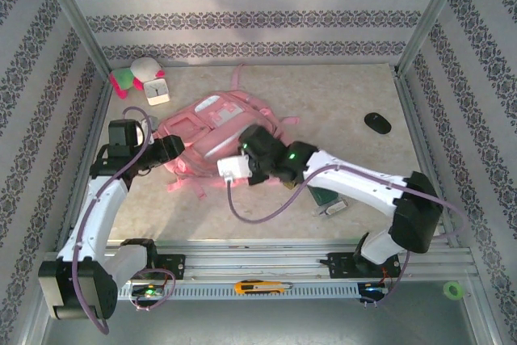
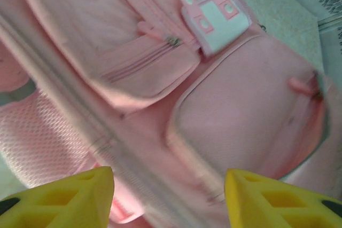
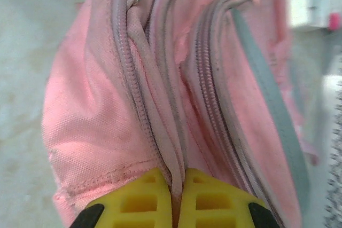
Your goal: Pack books, pencil case, and school supplies into a backpack
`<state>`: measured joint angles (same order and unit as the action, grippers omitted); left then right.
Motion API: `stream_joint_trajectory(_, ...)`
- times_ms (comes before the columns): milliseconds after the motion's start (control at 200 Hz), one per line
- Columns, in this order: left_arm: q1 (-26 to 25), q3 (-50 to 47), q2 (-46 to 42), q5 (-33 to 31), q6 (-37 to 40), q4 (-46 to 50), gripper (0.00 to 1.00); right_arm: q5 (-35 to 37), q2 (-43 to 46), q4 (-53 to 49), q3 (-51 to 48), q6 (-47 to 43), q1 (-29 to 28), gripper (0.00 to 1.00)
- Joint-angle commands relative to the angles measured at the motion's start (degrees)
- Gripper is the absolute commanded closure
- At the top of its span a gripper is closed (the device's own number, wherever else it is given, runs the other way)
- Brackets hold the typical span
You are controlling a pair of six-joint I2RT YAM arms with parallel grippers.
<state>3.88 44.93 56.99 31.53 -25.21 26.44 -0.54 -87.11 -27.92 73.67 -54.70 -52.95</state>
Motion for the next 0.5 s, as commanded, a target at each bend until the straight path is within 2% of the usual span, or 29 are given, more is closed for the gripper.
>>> stream_joint_trajectory(0, 0.7, -3.4, -3.6, 2.3, -2.0, -8.6, 0.44, -4.0, 3.0, -3.7, 7.4, -0.9, 4.5, 1.00)
stream_joint_trajectory(180, 0.6, -12.9, -9.5, 4.5, -3.6, -19.0, 0.44, -7.9, 0.7, -8.8, 15.1, -1.9, 10.5, 1.00)
stream_joint_trajectory(270, -0.6, -19.9, -11.6, 0.4, -3.9, -27.4, 0.47, -9.7, 0.2, -10.3, 17.4, -2.7, 12.0, 1.00)
stream_joint_trajectory(380, -3.2, -26.4, -12.2, -3.0, -0.8, -38.1, 0.47, -10.8, 0.1, -11.5, 18.8, -3.5, 13.2, 1.00)
stream_joint_trajectory(495, -6.8, -29.7, -10.5, -5.3, 5.9, -46.2, 0.47, -11.7, 0.0, -12.8, 19.7, -3.9, 13.7, 1.00)
